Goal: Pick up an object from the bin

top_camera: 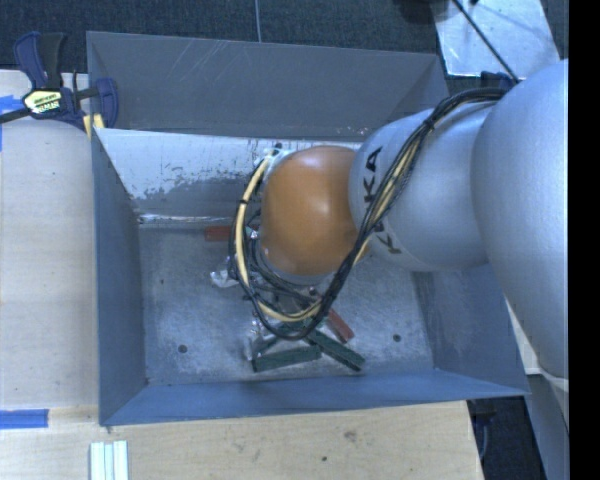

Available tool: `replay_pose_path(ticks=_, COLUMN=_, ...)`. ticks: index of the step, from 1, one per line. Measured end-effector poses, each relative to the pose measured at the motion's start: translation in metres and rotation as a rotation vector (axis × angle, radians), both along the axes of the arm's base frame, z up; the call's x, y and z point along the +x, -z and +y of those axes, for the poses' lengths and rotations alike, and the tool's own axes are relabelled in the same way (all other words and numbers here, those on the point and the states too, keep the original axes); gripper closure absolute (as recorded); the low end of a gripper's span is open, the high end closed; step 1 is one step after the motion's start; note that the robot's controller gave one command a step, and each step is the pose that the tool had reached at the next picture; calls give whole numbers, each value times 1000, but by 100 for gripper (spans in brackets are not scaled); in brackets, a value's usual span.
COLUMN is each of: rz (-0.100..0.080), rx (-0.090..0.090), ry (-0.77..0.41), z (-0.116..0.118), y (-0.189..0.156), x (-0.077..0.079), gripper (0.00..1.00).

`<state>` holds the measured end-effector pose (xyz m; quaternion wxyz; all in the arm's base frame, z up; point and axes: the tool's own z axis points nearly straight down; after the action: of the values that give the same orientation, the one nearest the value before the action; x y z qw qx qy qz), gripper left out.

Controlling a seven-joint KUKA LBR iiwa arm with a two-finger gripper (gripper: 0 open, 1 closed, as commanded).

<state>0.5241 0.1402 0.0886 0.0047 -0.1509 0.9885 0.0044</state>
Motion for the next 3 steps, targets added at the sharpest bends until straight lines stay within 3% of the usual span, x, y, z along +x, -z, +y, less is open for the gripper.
replay_pose_path(ticks=1, rz=27, rx=-7, ry=-137, z=-54, y=7, x=7, gripper=100)
replay_pose_path(ticks=2, rz=27, rx=-7, ry=-137, z=-54, y=7, x=7, gripper=100)
replay_pose_path(ticks=3, rz=9, rx=-9, ry=-140, z=-55, y=-29, x=9, gripper=100)
